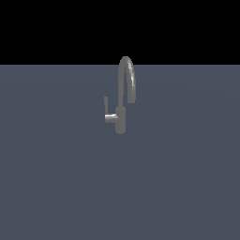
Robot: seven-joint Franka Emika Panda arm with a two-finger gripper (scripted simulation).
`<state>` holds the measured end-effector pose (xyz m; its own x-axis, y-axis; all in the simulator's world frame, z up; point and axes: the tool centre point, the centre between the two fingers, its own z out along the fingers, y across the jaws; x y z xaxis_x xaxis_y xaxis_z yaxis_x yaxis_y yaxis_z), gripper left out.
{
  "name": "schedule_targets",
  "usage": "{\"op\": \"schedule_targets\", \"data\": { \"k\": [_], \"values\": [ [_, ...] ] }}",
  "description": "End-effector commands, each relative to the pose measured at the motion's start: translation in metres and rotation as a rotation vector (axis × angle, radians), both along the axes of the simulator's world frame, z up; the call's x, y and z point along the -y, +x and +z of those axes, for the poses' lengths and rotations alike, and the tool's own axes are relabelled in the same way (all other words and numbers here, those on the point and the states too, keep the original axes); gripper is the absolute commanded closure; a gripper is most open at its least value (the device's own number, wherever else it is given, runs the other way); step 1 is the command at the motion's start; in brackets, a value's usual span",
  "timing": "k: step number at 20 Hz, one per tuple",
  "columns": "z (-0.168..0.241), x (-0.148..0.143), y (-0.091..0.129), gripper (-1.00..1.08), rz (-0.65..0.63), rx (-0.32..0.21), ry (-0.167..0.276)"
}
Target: Turn on the faucet by rotating a designated handle.
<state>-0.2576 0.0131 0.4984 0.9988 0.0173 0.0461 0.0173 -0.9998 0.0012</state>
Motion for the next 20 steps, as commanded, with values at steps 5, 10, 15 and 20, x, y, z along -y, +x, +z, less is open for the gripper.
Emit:
{"op": "schedule_targets", "data": {
  "k": [5, 10, 15, 20],
  "values": [
    [-0.002, -0.002, 0.000, 1.08, -0.008, 0.004, -0.002],
    [-0.011, -0.008, 0.002, 1.08, -0.039, 0.019, -0.011],
    [-0.026, -0.019, 0.005, 1.08, -0.093, 0.046, -0.028],
    [-0.048, -0.035, 0.012, 1.08, -0.171, 0.084, -0.050]
  ]
}}
